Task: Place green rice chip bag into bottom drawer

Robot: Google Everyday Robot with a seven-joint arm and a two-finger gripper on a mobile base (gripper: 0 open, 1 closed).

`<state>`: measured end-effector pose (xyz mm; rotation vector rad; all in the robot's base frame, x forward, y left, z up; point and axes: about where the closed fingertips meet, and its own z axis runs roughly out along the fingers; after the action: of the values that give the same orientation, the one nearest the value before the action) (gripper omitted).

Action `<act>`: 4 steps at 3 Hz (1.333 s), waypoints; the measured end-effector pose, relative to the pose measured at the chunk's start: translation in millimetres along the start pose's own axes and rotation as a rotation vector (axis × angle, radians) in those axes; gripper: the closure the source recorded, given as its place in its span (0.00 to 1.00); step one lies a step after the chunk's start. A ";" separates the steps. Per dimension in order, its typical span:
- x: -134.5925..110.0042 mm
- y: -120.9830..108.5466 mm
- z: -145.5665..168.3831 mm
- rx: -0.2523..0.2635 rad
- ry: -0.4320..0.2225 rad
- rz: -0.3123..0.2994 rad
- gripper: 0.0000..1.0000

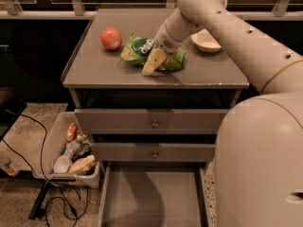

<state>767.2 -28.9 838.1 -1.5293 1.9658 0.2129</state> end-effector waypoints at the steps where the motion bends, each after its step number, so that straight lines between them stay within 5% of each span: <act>1: 0.0 0.0 0.0 0.000 0.000 0.000 0.41; 3: 0.0 0.0 0.1 0.000 0.000 0.000 0.87; 4: 0.0 0.1 0.1 0.000 0.000 0.000 1.00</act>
Offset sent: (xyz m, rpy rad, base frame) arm 0.0000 0.0000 0.0000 0.0000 0.0000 0.0000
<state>767.2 -28.8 838.0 -1.5295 1.9659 0.2131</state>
